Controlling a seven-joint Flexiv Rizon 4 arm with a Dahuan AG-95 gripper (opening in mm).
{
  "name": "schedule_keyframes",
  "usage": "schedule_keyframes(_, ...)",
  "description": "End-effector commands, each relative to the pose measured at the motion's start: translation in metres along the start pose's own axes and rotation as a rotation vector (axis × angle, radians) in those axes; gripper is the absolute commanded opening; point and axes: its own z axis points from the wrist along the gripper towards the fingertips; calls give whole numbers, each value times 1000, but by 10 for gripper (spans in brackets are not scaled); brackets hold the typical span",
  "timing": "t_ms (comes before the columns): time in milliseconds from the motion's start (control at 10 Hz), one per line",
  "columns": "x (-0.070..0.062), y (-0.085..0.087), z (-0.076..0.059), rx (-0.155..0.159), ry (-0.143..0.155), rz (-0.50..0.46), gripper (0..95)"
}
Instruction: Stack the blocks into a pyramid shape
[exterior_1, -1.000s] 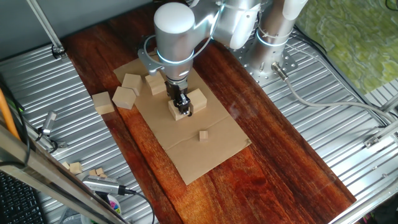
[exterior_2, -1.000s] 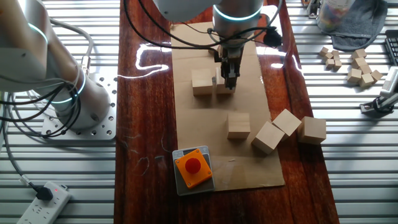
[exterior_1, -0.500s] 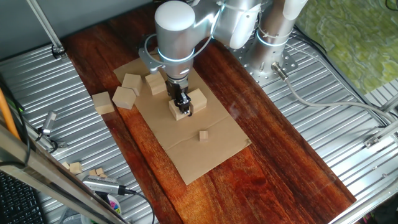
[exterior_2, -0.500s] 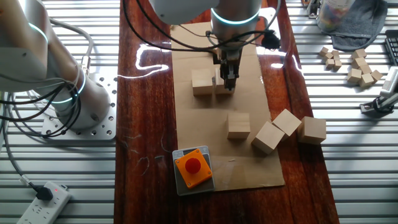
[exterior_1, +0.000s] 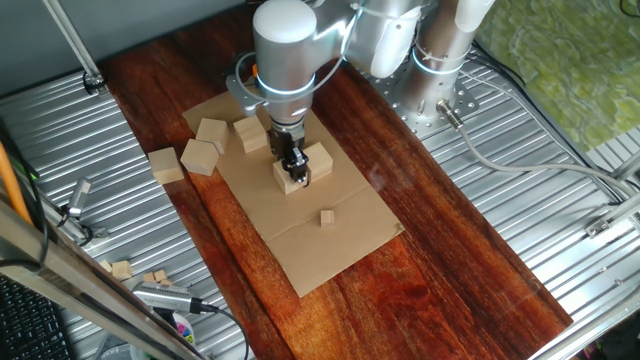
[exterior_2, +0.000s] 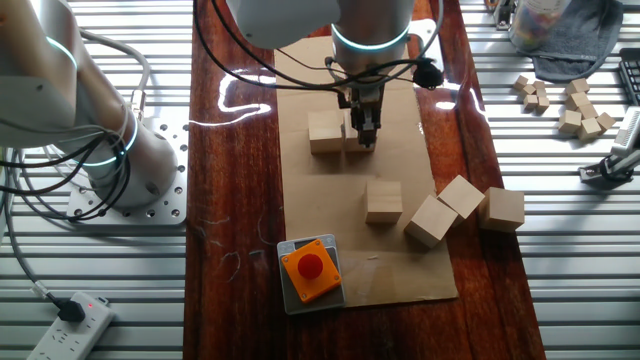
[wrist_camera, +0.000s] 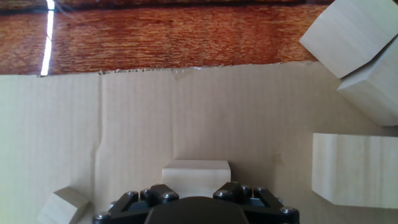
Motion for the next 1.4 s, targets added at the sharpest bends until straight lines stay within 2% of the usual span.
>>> schedule_keyframes(100, 0, 0, 0, -1, 2, -3, 0)
schedule_keyframes(500, 1, 0, 1, 0, 2, -14, 0)
schedule_keyframes(600, 1, 0, 1, -1, 2, -16, 190)
schedule_keyframes(1000, 1, 0, 1, -21, 2, -24, 190)
schedule_keyframes(1100, 1, 0, 1, -21, 3, -28, 380)
schedule_keyframes(1300, 1, 0, 1, -22, 2, -34, 380)
schedule_keyframes(1400, 1, 0, 1, -22, 2, -35, 570)
